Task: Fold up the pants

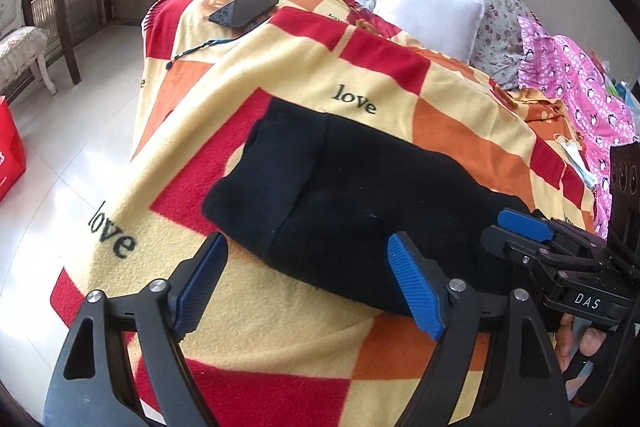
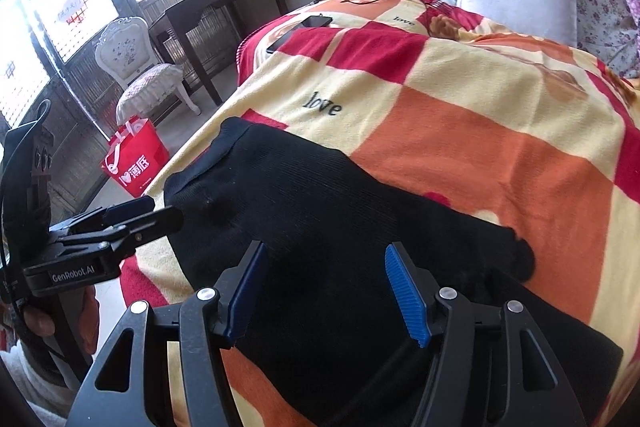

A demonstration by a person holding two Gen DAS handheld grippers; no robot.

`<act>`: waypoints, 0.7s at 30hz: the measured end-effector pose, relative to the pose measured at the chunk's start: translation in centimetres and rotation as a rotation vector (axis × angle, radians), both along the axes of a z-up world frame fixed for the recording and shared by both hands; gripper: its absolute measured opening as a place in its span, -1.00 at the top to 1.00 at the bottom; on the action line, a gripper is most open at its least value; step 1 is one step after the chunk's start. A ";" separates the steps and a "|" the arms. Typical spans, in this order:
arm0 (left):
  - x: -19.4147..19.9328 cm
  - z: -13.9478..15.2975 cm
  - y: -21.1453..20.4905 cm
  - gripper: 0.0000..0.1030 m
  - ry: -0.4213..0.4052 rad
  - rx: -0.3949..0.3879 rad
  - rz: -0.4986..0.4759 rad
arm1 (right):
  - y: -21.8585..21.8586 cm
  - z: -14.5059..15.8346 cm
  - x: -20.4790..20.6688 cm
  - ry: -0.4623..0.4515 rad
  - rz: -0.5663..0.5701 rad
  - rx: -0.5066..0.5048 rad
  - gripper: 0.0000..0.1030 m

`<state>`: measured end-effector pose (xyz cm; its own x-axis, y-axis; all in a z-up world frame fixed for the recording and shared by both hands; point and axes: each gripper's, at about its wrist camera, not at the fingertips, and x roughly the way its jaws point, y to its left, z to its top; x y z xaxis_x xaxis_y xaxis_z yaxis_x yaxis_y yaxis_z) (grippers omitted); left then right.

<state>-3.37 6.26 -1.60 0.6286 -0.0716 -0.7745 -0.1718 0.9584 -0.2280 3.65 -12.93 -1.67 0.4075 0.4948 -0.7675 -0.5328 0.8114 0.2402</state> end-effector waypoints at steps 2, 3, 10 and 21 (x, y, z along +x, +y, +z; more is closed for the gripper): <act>0.0 -0.3 0.2 -0.60 0.007 -0.005 0.003 | 0.8 -0.1 0.2 0.000 0.016 -0.008 -0.23; 0.0 -0.4 0.4 -0.60 0.011 -0.009 0.005 | 1.2 -0.1 0.3 0.000 0.023 -0.013 -0.24; -0.3 -0.9 1.5 -0.60 0.019 -0.043 0.027 | 3.3 -0.1 1.3 -0.003 0.055 -0.032 -0.24; -0.1 -2.1 3.4 -0.62 0.038 -0.148 0.072 | 4.7 -0.2 3.2 -0.010 0.062 -0.041 -0.26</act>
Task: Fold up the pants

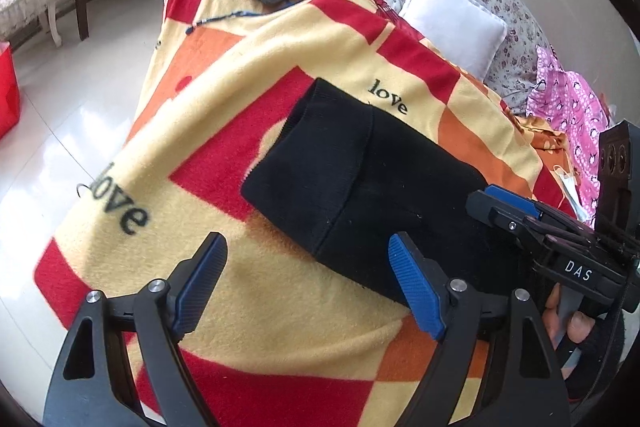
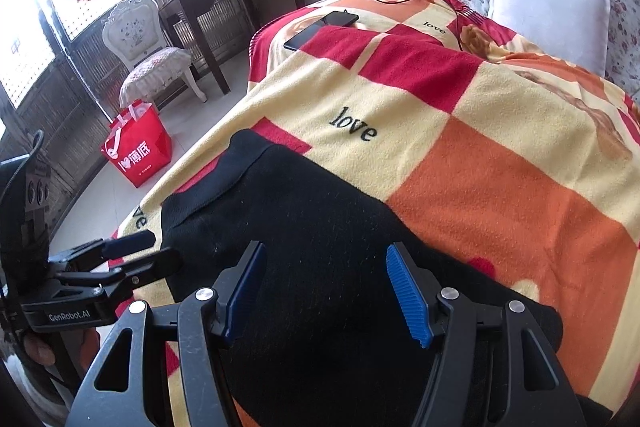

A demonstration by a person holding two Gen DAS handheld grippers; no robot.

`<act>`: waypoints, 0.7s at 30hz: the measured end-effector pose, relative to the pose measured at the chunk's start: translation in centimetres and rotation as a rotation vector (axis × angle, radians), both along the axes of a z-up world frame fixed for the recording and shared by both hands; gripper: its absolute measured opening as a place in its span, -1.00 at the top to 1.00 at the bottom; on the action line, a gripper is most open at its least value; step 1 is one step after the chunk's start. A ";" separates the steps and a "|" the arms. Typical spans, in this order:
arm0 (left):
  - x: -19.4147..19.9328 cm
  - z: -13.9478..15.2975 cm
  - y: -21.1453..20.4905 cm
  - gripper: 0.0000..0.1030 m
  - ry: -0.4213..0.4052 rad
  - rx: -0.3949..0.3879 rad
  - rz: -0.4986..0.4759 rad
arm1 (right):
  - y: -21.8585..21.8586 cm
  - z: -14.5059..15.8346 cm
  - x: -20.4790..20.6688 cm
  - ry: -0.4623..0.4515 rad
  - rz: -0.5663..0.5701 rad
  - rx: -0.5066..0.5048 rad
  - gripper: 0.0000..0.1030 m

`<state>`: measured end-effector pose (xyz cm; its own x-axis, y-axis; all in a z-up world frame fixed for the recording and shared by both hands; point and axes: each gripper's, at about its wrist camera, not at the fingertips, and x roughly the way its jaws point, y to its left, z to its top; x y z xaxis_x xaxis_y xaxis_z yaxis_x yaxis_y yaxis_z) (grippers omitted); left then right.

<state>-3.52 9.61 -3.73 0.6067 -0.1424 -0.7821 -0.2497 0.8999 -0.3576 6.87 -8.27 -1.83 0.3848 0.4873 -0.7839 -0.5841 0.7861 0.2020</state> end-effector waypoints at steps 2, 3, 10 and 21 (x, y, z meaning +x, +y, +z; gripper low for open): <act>0.2 -0.4 0.0 -0.63 0.005 -0.019 0.000 | 0.3 -0.5 0.3 0.008 0.006 0.002 -0.34; 0.2 -0.4 -0.1 -0.65 -0.003 -0.011 0.003 | 0.6 -1.1 0.7 0.025 0.017 0.002 -0.42; 1.2 -0.2 0.4 -0.65 -0.002 -0.014 0.015 | 2.5 -0.9 1.6 0.022 0.036 -0.008 -0.45; 2.2 -0.4 0.8 -0.73 -0.031 -0.025 0.017 | 10.1 -1.6 5.5 0.034 0.169 -0.044 -0.44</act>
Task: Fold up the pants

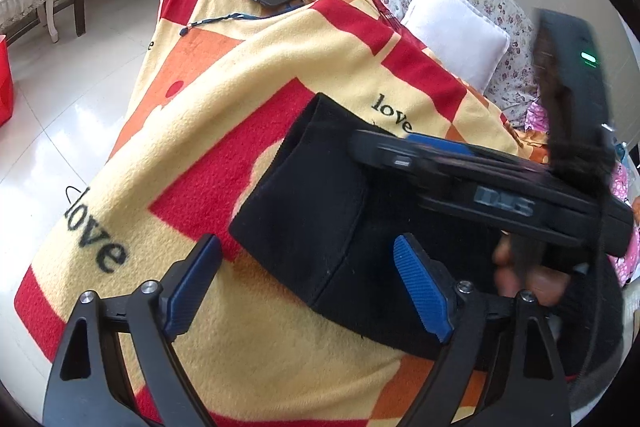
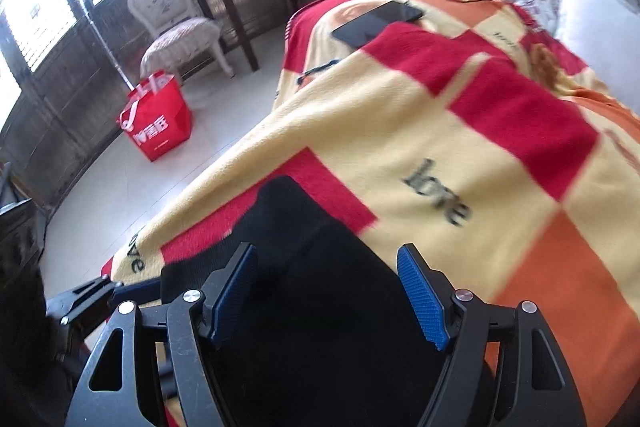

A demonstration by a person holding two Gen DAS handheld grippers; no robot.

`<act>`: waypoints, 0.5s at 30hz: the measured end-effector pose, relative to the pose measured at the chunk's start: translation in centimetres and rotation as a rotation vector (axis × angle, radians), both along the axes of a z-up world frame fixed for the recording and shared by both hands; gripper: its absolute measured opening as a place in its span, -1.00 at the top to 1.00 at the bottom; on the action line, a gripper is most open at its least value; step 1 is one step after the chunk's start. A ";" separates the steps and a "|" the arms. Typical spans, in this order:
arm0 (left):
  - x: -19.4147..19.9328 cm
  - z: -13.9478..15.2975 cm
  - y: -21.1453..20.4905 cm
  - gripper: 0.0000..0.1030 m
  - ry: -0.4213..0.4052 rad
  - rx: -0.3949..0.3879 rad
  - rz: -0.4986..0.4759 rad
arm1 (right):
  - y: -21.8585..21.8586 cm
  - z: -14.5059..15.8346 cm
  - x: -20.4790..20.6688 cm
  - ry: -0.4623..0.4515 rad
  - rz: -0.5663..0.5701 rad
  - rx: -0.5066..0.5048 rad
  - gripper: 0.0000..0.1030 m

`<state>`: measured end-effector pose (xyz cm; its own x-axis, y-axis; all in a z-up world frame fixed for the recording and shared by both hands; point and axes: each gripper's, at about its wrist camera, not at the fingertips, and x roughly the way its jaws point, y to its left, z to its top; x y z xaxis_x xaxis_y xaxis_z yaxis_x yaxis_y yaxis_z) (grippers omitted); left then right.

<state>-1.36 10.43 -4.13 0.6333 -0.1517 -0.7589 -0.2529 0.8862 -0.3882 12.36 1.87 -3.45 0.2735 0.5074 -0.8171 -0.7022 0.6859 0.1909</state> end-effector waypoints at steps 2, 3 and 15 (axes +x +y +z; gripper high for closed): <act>0.2 0.0 0.1 -0.75 -0.005 -0.002 0.002 | 0.8 -1.0 0.9 0.034 0.005 0.026 -0.44; 0.3 0.0 0.1 -0.76 -0.010 -0.005 0.004 | 0.9 -1.3 1.3 0.059 0.003 0.051 -0.39; -0.9 4.4 -0.9 0.56 -0.261 -0.083 -0.134 | -4.1 3.5 0.0 0.068 -0.011 0.286 0.72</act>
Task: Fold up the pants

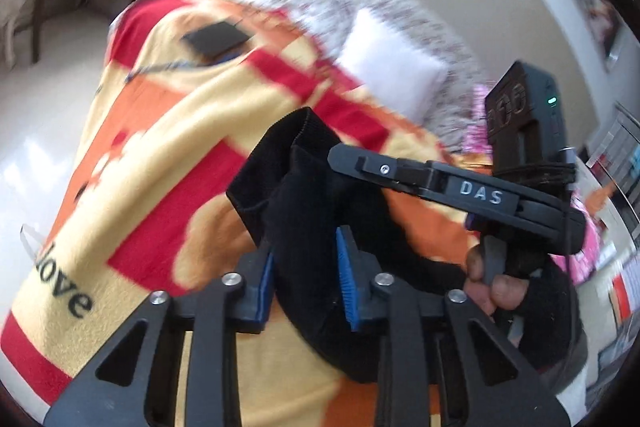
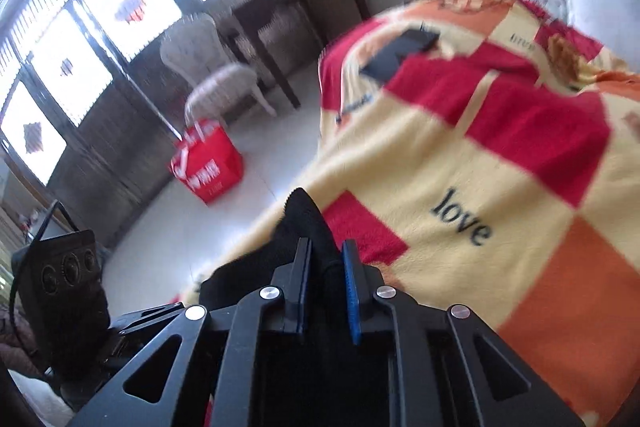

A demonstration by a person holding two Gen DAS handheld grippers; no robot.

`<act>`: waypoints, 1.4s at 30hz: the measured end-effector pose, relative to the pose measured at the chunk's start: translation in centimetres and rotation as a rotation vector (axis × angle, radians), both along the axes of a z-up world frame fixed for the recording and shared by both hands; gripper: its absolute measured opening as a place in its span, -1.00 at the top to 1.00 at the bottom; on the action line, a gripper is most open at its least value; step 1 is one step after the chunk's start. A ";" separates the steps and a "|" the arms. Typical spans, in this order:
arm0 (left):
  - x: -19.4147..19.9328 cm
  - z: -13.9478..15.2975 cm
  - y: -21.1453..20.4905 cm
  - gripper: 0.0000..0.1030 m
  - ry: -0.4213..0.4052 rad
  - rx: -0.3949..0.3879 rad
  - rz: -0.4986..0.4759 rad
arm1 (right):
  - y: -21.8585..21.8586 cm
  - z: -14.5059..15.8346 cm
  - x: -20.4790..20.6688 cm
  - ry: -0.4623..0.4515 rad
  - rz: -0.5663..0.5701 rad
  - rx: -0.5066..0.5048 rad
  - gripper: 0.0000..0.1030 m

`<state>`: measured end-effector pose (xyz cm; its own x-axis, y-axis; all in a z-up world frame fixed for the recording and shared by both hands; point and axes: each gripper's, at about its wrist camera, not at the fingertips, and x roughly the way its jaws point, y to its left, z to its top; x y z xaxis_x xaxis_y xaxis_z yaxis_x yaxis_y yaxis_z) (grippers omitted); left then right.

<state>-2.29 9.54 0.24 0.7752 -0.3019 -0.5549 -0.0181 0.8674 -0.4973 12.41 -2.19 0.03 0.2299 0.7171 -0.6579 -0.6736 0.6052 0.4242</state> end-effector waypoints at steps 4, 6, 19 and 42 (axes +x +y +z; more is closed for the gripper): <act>-1.0 2.4 -3.3 0.60 -0.068 0.038 -0.122 | -5.1 2.7 -1.7 -0.041 -0.140 0.054 0.50; -1.0 2.4 -5.8 0.60 -0.067 0.071 -0.193 | -9.0 3.8 -3.0 -0.038 -0.213 0.130 0.01; -3.6 0.5 -2.6 -0.47 0.002 0.098 -0.023 | -10.3 2.1 -4.1 0.025 -0.228 0.081 -0.32; 1.5 -2.4 -1.4 0.56 0.064 -0.036 0.093 | -8.3 0.3 -2.6 0.060 -0.224 0.028 -0.37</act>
